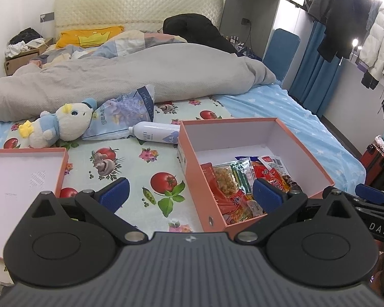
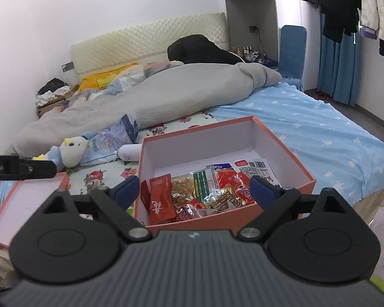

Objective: Organize snacks

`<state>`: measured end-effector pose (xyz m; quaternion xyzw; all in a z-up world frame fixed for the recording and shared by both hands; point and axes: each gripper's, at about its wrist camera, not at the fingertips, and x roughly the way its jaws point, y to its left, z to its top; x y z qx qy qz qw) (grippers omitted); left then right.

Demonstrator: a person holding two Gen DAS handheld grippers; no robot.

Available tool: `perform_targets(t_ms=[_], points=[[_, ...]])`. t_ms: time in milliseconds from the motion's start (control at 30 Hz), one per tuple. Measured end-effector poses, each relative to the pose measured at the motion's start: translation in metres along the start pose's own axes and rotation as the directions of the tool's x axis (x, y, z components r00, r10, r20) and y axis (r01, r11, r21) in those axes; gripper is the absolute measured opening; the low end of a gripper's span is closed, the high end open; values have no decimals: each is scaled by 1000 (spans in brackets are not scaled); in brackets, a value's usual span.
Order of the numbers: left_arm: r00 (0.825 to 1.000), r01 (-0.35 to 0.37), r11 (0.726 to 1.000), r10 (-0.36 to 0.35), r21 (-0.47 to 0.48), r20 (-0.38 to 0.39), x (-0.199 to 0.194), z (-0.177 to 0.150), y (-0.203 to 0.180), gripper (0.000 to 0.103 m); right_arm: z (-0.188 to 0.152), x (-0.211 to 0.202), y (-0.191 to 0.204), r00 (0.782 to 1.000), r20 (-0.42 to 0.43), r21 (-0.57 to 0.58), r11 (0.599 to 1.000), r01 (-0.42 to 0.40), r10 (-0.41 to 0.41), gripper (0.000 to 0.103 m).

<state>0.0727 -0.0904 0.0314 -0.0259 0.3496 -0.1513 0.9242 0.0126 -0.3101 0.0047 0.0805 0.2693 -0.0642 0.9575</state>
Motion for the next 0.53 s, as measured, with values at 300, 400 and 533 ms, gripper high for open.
perform_targets(t_ms=[300,400,533], points=[[1000,0,1000,0,-6,-20,4,-1,2,103,-1,3,0,1000,-11,-7,1000,-1,1,94],[1000,7,1000,-7,2,-15,3,-1,0,103,-1,3,0,1000,-9,-3,1000,-1,1,94],[1000,-1,1000,1,19,-12,3,0,-3,103,-1,4,-1,1000,-4,10,1000,-1,1,94]])
